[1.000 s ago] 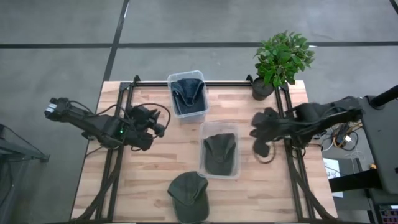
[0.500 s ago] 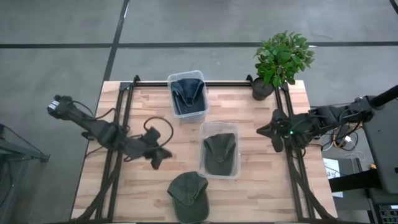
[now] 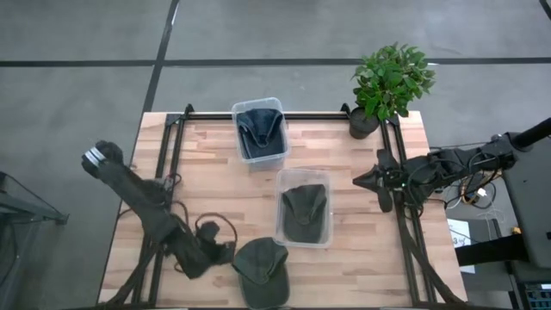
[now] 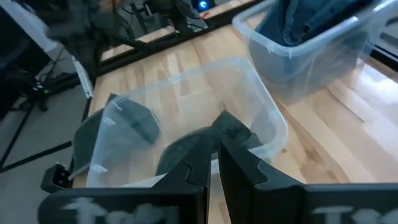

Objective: Pick & Place hat
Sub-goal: Put the black cap into the bottom transparent bin

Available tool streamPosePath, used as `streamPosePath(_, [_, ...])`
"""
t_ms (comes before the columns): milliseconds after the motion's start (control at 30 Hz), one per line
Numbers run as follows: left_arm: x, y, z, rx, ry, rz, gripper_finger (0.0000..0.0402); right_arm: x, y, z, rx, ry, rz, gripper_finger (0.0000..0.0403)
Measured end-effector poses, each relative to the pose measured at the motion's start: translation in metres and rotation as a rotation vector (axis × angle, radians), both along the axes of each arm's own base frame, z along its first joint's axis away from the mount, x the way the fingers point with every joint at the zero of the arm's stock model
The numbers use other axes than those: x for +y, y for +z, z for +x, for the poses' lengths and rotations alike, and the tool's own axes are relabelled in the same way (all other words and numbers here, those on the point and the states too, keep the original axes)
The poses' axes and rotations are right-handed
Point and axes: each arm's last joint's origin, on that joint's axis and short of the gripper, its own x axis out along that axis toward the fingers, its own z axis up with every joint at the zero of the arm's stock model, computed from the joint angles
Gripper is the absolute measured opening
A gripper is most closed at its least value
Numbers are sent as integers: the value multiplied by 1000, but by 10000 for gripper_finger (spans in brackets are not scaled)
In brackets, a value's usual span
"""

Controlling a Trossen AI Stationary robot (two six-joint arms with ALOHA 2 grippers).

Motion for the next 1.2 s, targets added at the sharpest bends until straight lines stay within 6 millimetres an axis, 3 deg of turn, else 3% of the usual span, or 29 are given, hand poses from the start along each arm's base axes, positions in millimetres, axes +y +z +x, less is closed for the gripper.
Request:
streamPosePath(300, [-31,-12,28,88,23,-30,71,0,3,-1,-23,26,-14,27])
streamPosePath(833, [-35,-18,30,100,18,-8,77,1,2,-1,-14,67,-42,27])
streamPosePath(967, [-35,-18,30,92,0,1,100,1,2,-1,-14,67,-42,27])
streamPosePath(1200, [-34,-19,29,110,14,0,174,1,2,-1,-14,69,-48,27])
